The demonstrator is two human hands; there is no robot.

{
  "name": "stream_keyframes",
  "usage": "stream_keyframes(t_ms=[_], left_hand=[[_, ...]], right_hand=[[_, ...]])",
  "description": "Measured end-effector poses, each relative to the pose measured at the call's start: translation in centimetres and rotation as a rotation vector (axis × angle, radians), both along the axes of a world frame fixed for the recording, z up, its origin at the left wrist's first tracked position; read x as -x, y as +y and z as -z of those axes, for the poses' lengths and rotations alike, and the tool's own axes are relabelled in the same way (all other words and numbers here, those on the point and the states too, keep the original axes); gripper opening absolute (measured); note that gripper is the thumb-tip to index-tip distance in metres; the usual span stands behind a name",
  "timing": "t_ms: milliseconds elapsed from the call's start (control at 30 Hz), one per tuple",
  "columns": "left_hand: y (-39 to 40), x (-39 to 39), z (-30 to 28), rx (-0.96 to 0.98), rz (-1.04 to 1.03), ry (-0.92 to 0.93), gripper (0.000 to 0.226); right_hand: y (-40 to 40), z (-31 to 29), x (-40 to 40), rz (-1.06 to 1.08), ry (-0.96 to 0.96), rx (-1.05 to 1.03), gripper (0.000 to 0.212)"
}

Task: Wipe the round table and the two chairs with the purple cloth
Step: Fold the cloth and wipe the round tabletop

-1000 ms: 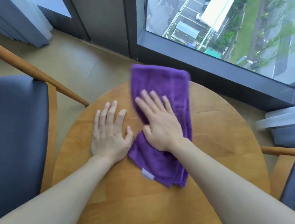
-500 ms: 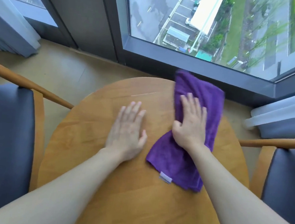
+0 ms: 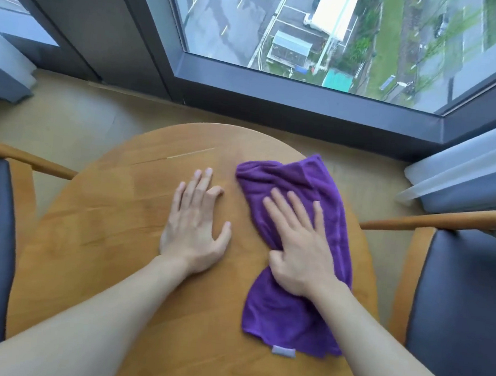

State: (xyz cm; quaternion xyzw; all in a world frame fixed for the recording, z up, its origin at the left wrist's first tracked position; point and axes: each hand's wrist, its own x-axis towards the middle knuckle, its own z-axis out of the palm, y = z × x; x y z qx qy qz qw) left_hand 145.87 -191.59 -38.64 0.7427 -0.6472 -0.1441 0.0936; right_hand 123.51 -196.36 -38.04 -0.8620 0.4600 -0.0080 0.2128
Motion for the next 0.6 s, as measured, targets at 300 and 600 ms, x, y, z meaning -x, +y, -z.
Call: stream_keyframes(t_ms=[300,600], left_hand=[[-0.1,0.0,0.7,-0.007,-0.007,-0.079,0.069],[-0.2,0.3,0.5,-0.023,-0.008,-0.094,0.069]], right_hand=[[-2.8,-0.5,-6.1,0.086,-0.052,-0.05,0.082],[-3.7,-0.6,-1.2,0.425,0.114,-0.031,0.083]])
